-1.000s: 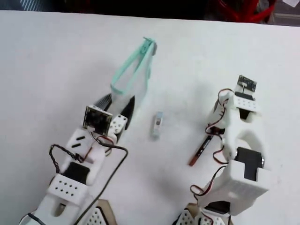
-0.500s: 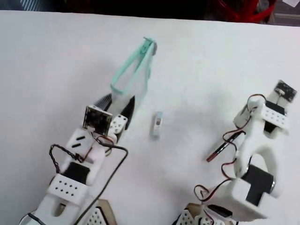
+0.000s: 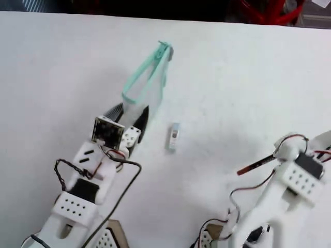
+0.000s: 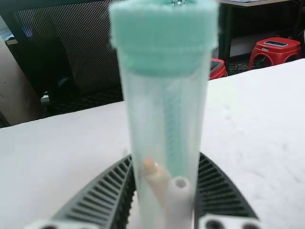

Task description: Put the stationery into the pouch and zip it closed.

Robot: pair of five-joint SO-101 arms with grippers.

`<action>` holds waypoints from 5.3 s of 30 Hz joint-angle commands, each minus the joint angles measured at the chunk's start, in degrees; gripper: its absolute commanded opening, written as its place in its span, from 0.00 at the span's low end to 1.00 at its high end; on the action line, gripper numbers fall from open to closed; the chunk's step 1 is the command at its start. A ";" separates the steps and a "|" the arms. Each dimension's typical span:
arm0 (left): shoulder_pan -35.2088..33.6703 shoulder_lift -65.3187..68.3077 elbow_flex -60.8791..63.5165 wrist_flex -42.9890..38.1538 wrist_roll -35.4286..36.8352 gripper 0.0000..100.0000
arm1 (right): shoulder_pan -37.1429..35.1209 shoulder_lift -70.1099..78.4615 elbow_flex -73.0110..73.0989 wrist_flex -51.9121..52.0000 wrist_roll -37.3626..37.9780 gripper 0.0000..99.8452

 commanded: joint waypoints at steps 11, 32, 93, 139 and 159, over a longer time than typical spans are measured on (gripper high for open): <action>0.31 -0.48 -0.53 -0.97 -0.53 0.17 | -14.64 -47.08 20.57 -0.22 8.88 0.02; 0.40 -0.48 -0.35 -1.05 -0.53 0.17 | -49.10 -52.18 -0.35 -1.98 33.76 0.02; 0.13 -0.48 -0.44 -1.05 -0.09 0.18 | -69.05 23.08 -63.82 3.38 27.60 0.02; -0.04 -0.48 -0.53 -1.05 -0.09 0.17 | -68.09 4.97 -44.92 2.24 27.25 0.25; -3.21 -0.48 -1.58 -1.14 3.16 0.17 | -51.65 5.14 -31.38 3.56 27.25 0.21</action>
